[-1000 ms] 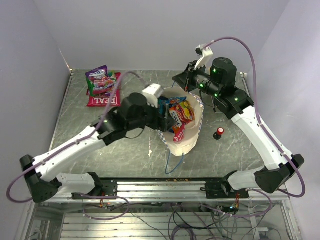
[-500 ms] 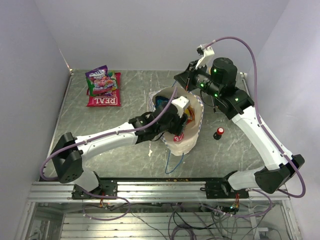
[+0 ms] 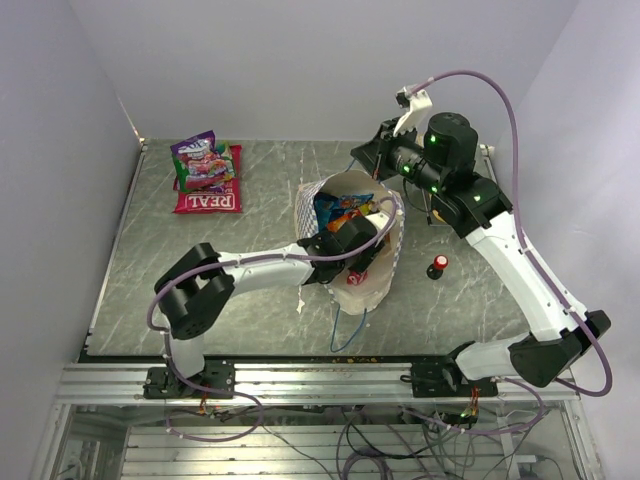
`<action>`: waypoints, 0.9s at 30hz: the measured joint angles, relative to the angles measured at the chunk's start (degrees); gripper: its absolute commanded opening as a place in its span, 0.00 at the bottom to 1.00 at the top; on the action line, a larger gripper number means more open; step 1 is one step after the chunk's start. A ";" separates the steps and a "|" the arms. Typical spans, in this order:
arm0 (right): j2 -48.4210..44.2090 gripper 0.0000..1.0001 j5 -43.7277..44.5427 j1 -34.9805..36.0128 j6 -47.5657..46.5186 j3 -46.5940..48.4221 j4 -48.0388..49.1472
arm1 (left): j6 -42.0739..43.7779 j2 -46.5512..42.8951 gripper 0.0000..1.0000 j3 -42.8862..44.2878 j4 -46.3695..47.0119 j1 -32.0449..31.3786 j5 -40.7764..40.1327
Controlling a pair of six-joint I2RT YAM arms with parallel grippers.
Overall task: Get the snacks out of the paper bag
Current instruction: Take out the snack from the paper bag.
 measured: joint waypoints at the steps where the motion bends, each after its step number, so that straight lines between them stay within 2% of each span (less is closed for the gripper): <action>1: 0.00 0.00 0.24 0.00 -0.17 0.24 -0.39 | 0.57 0.83 0.59 0.52 0.04 0.46 -0.26; 7: 0.00 0.00 0.76 0.00 -0.81 0.96 -2.03 | 2.82 3.91 0.75 4.35 0.02 3.17 -1.31; 15: 0.00 0.00 0.79 0.00 -1.53 0.98 -2.64 | 3.98 8.39 0.89 10.29 -1.70 4.11 -4.37; 18: 0.00 0.00 0.79 0.00 -1.68 1.11 -2.69 | 4.61 10.49 1.00 11.80 -2.60 4.20 -6.12; 23: 0.02 0.00 0.76 0.00 -1.75 1.31 -2.84 | 5.25 13.62 0.99 14.27 -5.14 5.07 -6.91; 27: 0.11 0.00 0.76 0.00 -1.77 1.31 -2.89 | 5.53 15.74 0.92 16.61 -6.69 5.97 -6.05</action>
